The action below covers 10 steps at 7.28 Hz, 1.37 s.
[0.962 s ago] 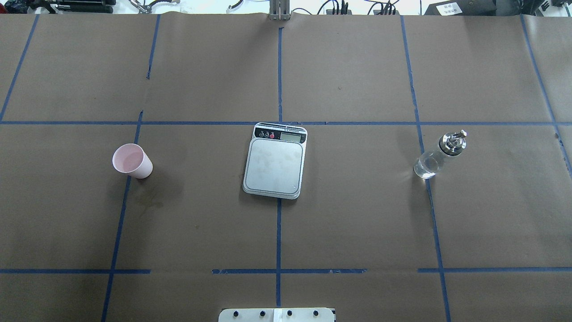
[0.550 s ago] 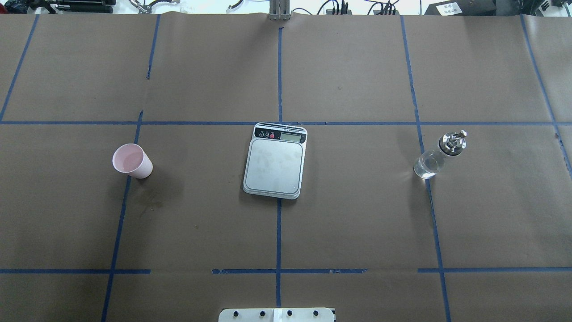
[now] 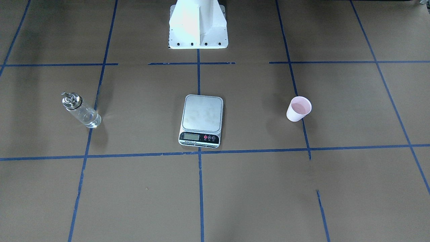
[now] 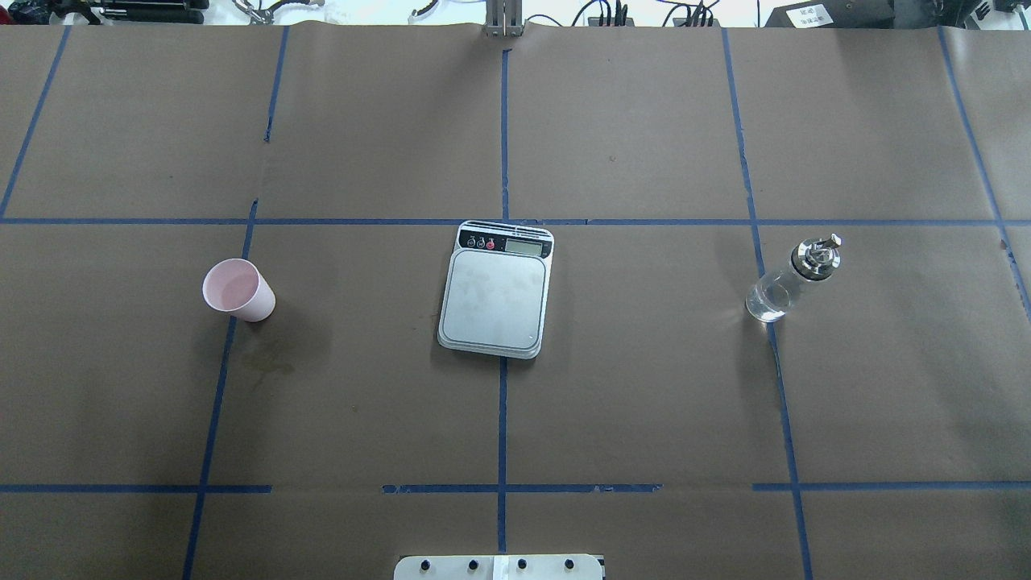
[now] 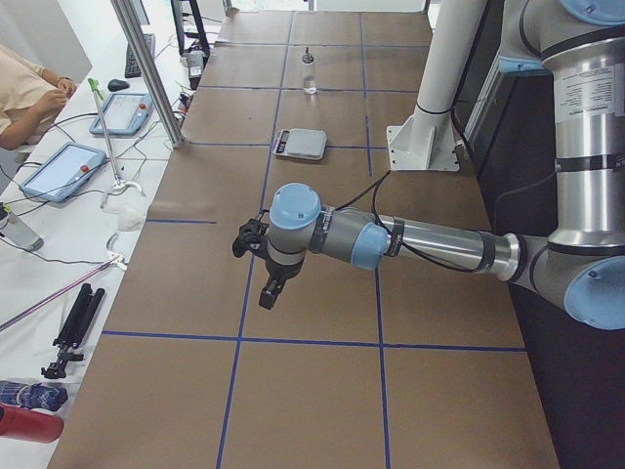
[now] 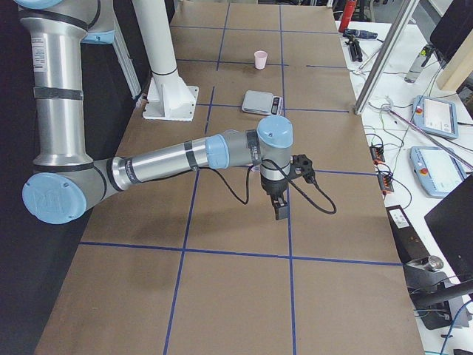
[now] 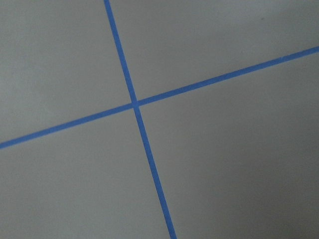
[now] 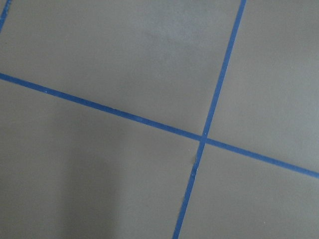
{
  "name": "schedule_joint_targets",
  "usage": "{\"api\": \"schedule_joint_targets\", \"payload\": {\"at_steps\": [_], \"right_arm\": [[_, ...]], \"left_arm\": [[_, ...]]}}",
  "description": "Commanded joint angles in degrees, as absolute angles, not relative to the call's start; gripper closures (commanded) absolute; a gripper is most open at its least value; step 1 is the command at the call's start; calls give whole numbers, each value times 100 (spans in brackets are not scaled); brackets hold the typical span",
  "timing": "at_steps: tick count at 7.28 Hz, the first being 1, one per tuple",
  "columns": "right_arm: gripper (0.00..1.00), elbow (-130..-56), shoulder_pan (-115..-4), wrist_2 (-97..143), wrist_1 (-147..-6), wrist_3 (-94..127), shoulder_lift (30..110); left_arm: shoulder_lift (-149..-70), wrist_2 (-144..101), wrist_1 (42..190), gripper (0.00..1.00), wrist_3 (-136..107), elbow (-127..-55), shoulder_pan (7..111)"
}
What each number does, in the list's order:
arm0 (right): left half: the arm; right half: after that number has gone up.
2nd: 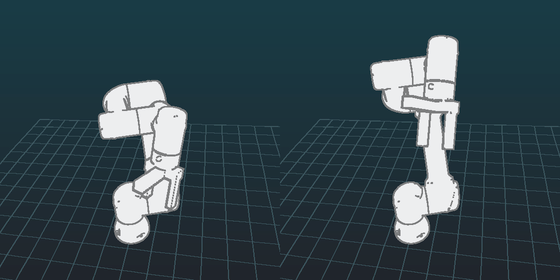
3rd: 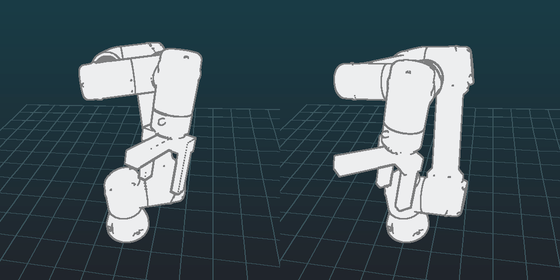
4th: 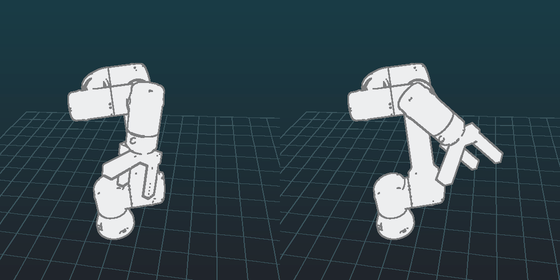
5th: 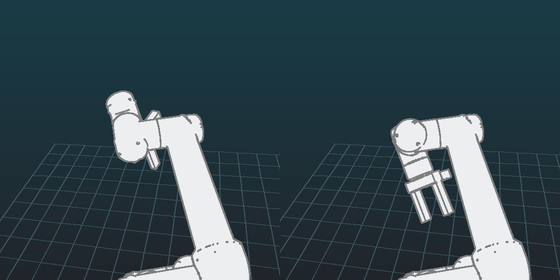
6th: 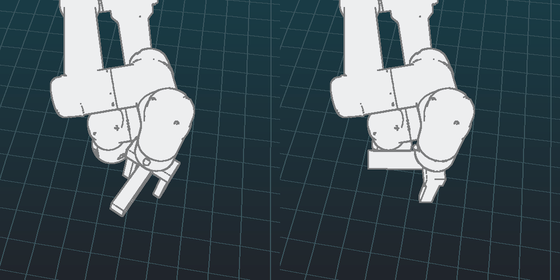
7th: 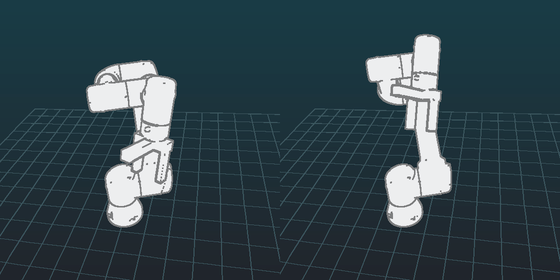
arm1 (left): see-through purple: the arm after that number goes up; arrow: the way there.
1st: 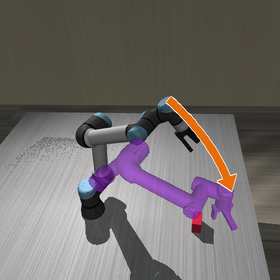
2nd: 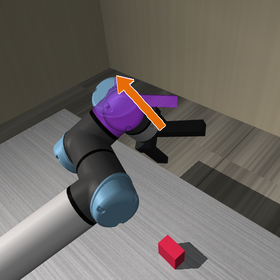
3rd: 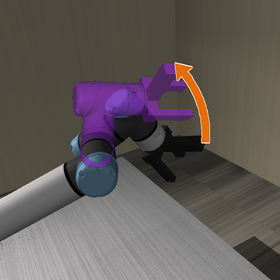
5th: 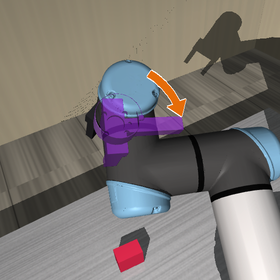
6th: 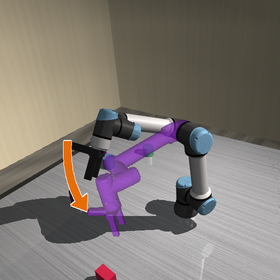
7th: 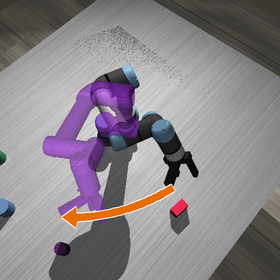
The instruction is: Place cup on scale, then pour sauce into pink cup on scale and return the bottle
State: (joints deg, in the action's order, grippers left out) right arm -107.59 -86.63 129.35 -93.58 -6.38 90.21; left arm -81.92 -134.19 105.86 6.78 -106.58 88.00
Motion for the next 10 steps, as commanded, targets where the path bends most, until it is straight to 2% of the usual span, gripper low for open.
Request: {"api": "schedule_joint_targets", "payload": {"at_steps": [1,2,4,6,8,10], "right_arm": [[0,-10758,-8657,12920,-8843,-607,8974],[0,-10749,-8657,12903,-8842,-398,8974],[0,-10740,-8675,13033,-8607,-177,9087],[0,-10723,-8666,13193,-8430,561,9053],[0,-10740,-8666,13227,-8262,607,9210],[0,-10731,-8666,13219,-8262,606,9211]], "left_arm": [[-8244,-13412,12541,0,677,-10504,8807],[-8357,-13430,13351,0,668,-10233,8807],[-8576,-13447,13562,0,-90,-9890,8798],[-8596,-13840,14129,0,-665,-9852,8772],[-8666,-14247,14176,0,-2163,-9966,8001],[-8649,-12353,14107,0,-4086,-10780,6425]]}}
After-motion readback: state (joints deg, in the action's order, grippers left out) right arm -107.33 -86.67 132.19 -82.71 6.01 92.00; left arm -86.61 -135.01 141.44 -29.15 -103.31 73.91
